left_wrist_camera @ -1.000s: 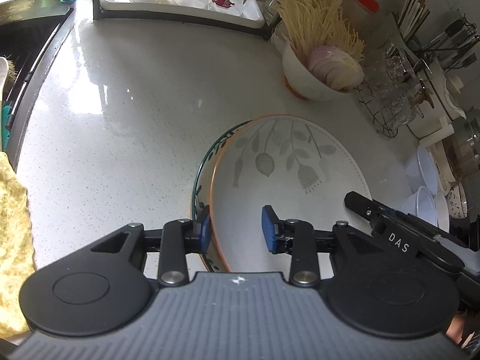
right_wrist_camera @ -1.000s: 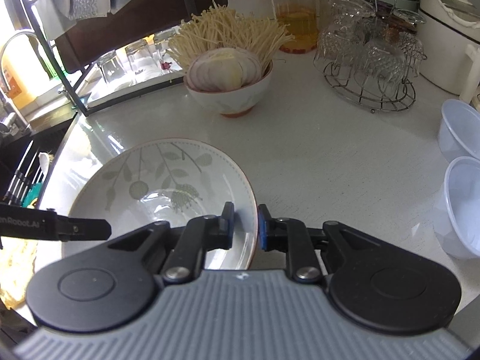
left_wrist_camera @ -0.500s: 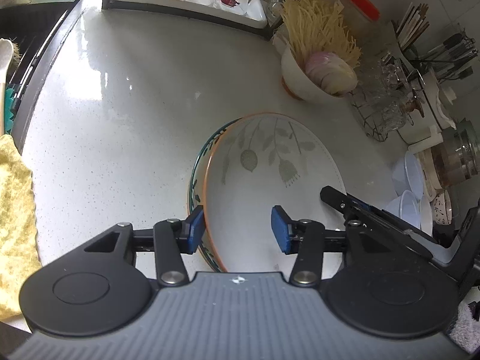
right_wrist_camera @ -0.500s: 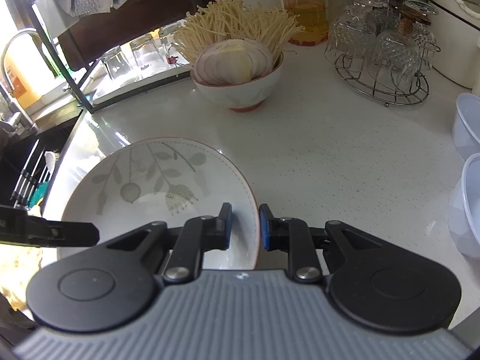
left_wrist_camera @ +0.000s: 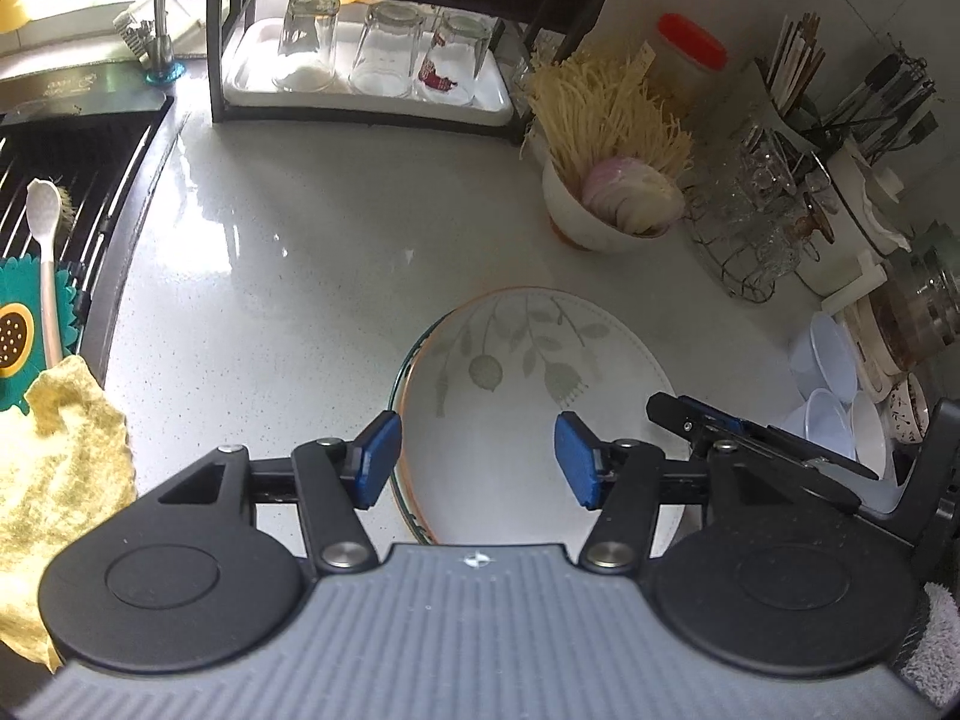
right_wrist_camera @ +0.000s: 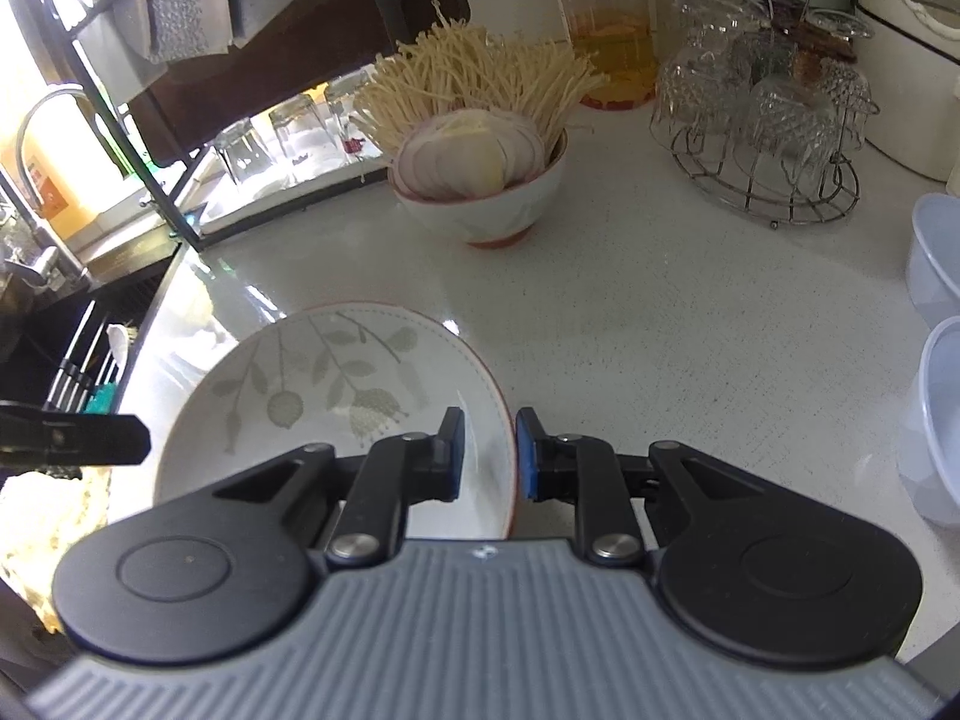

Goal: Organize plates and bowls
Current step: 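Withdraw both tools and move them toward the translucent blue plastic bowls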

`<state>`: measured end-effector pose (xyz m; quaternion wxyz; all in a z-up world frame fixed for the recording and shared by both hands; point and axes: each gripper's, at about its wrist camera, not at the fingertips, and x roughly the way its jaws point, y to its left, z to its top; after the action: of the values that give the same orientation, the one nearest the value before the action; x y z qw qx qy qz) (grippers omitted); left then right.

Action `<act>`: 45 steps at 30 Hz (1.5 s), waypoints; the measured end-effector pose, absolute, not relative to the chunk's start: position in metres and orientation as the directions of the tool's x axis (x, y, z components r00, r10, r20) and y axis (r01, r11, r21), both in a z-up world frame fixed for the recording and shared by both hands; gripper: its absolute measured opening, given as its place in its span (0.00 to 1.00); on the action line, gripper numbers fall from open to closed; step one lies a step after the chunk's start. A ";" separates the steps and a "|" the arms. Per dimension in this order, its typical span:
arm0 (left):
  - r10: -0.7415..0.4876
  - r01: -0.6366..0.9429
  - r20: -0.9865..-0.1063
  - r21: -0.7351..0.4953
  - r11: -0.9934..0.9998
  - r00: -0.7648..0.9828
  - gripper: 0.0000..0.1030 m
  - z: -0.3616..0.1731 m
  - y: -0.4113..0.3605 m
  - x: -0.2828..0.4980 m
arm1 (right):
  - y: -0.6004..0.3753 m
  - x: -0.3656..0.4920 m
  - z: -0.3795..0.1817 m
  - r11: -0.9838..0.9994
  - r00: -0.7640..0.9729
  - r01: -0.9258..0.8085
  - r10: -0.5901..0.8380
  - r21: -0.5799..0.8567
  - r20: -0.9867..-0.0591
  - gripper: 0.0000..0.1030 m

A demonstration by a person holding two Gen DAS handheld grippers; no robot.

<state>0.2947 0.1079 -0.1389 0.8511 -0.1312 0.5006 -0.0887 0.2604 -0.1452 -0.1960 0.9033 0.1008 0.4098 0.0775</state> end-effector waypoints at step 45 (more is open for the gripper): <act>-0.464 0.420 -0.675 -0.245 0.874 0.573 0.61 -0.072 -0.108 0.184 | -0.305 0.080 -0.099 0.948 0.848 0.107 0.070 0.300 -0.525 0.22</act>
<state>0.1841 -0.1080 -0.0720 0.8864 -0.0287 0.3890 -0.2494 0.0798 -0.3054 -0.0993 0.9477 0.1611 0.2753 -0.0099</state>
